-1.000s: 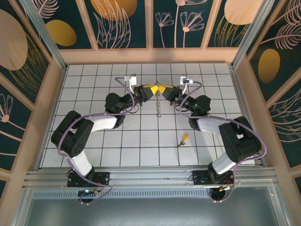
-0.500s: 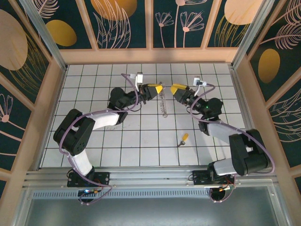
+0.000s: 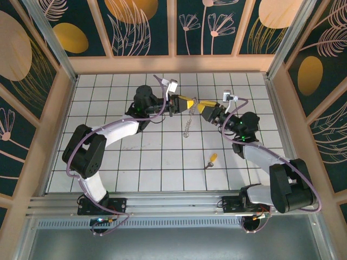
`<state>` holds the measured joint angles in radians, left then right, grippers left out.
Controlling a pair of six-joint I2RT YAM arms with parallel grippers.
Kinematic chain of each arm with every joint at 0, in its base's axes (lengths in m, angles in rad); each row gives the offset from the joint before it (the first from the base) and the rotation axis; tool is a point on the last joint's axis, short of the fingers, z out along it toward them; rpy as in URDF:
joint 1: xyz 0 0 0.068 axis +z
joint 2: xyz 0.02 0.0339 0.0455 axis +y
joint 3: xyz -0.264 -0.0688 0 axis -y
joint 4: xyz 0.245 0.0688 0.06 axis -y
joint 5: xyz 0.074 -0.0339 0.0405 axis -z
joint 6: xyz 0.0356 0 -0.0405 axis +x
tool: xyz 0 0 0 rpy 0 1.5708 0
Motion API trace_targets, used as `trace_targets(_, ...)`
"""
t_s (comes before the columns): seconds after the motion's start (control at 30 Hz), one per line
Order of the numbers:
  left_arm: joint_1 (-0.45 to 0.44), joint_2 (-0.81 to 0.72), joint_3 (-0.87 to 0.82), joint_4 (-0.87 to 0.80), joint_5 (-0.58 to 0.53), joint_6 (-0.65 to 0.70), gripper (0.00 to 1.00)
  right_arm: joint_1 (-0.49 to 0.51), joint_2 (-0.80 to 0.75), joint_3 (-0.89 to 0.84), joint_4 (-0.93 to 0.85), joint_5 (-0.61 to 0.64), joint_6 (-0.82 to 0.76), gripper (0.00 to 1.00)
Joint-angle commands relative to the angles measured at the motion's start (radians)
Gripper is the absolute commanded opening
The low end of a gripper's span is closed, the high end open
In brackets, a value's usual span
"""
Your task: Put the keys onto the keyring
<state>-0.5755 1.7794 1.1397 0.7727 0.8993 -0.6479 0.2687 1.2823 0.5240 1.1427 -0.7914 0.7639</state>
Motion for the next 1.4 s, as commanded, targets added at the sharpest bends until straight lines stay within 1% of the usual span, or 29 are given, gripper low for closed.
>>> trace_targets(0.0,-0.002,-0.015,0.031,-0.039,0.048,0.045,0.00,-0.006,-0.008,-0.016,0.030,-0.040,-0.008,0.46)
trace_targets(0.63,-0.003,-0.040,-0.002,-0.009,0.082,0.028,0.00,0.010,0.090,0.001,0.119,-0.043,0.047,0.41)
trace_targets(0.7,-0.002,-0.040,-0.004,-0.007,0.084,0.027,0.00,0.010,0.097,0.005,0.129,-0.042,0.053,0.39)
trace_targets(1.0,-0.004,-0.031,-0.012,0.010,0.087,0.016,0.00,0.029,0.118,0.031,0.130,-0.048,0.049,0.26)
trace_targets(1.1,-0.003,-0.029,-0.015,0.016,0.089,0.010,0.00,0.036,0.124,0.035,0.132,-0.051,0.049,0.14)
trace_targets(1.17,-0.004,-0.028,-0.017,0.018,0.089,0.009,0.00,0.037,0.125,0.037,0.132,-0.051,0.047,0.00)
trace_targets(1.27,-0.003,-0.034,-0.021,0.022,0.067,0.000,0.00,0.037,0.125,0.035,0.130,-0.038,0.039,0.00)
trace_targets(1.3,-0.003,-0.043,-0.028,0.021,0.039,-0.002,0.01,0.035,0.125,0.033,0.131,-0.028,0.036,0.00)
trace_targets(1.33,-0.003,-0.052,-0.036,0.027,0.009,-0.005,0.07,0.035,0.127,0.033,0.134,-0.020,0.036,0.00)
trace_targets(1.37,-0.003,-0.059,-0.054,0.040,-0.039,-0.013,0.22,0.033,0.130,0.033,0.144,-0.015,0.039,0.00)
